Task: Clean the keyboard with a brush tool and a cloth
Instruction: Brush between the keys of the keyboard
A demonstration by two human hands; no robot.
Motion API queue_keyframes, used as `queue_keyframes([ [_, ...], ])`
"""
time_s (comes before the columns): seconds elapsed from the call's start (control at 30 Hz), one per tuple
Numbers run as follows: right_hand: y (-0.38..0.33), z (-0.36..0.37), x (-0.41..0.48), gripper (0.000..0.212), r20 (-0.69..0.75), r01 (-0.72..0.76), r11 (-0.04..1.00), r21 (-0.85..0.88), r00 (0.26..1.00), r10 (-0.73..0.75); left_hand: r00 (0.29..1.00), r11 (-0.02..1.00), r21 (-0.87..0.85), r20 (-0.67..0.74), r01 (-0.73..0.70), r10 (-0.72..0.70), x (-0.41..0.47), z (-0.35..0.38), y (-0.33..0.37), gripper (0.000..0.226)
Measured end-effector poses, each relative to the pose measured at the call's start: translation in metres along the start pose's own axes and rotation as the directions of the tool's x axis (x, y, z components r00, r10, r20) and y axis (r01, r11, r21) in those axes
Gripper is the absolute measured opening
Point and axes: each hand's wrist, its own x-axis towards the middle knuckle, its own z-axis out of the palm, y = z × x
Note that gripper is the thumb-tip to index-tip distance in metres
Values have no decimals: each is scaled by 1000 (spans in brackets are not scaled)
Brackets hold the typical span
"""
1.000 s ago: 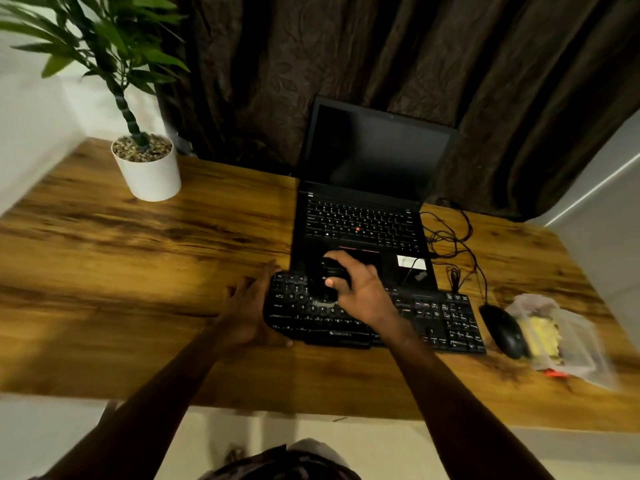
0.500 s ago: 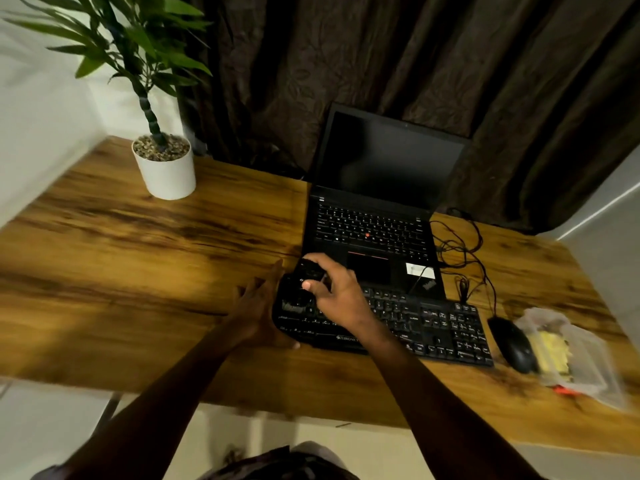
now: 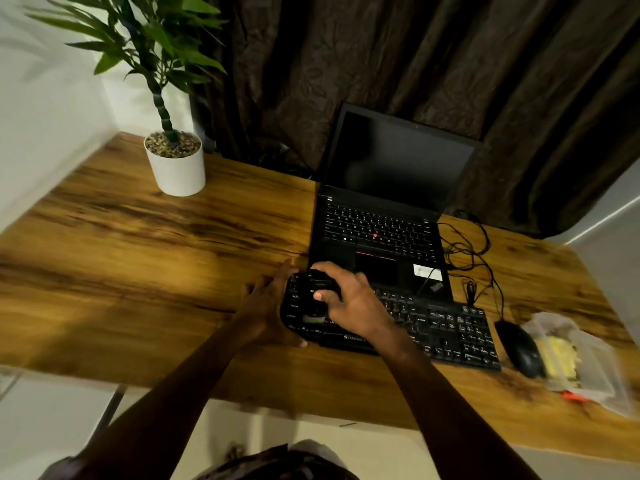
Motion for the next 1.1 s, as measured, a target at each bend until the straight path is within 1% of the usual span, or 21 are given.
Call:
queue_keyframes([
  [0.07, -8, 12, 1, 42, -31, 5, 999, 36, 1000, -4, 999, 1000, 6, 22, 27, -27, 1, -1, 1, 159],
  [0.17, -17, 22, 0, 38, -121, 47, 995, 85, 992, -36, 998, 998, 38, 32, 48, -49, 3, -1, 3, 161],
  [0.23, -18, 18, -1, 39, -107, 51, 997, 49, 993, -45, 998, 999, 20, 40, 50, -51, 3, -1, 4, 162],
  [0.3, -14, 8, -2, 40, -61, 53, 999, -11, 997, -54, 998, 999, -20, 38, 50, -49, 2, -2, 3, 161],
  [0.37, -8, -2, -3, 41, -37, 63, 998, -31, 997, -65, 1000, 998, -53, 21, 25, -24, 1, -2, 3, 161],
  [0.47, -5, -7, -4, 41, -32, 62, 996, -66, 997, -64, 1000, 998, -47, 9, 28, -27, 2, -2, 3, 161],
  [0.63, -14, 19, 4, 38, -71, 15, 999, 50, 997, -11, 996, 997, 21, 41, 73, -74, 4, -2, 5, 161],
  [0.73, -8, 14, 4, 41, -52, -23, 997, 69, 998, 26, 998, 999, -9, 36, 52, -51, 4, -1, 2, 160],
  [0.9, 26, -9, -8, 46, -32, -87, 996, 33, 996, 88, 999, 996, -83, -33, -22, 19, 2, 5, -8, 160],
  [1.0, 29, -3, -15, 41, -74, -77, 995, 66, 994, 82, 998, 994, -94, -41, -54, 50, 0, 8, -8, 159],
  [1.1, 20, 5, -14, 40, -120, -55, 992, 111, 990, 69, 998, 997, -60, -37, -56, 53, 1, 6, -4, 158],
])
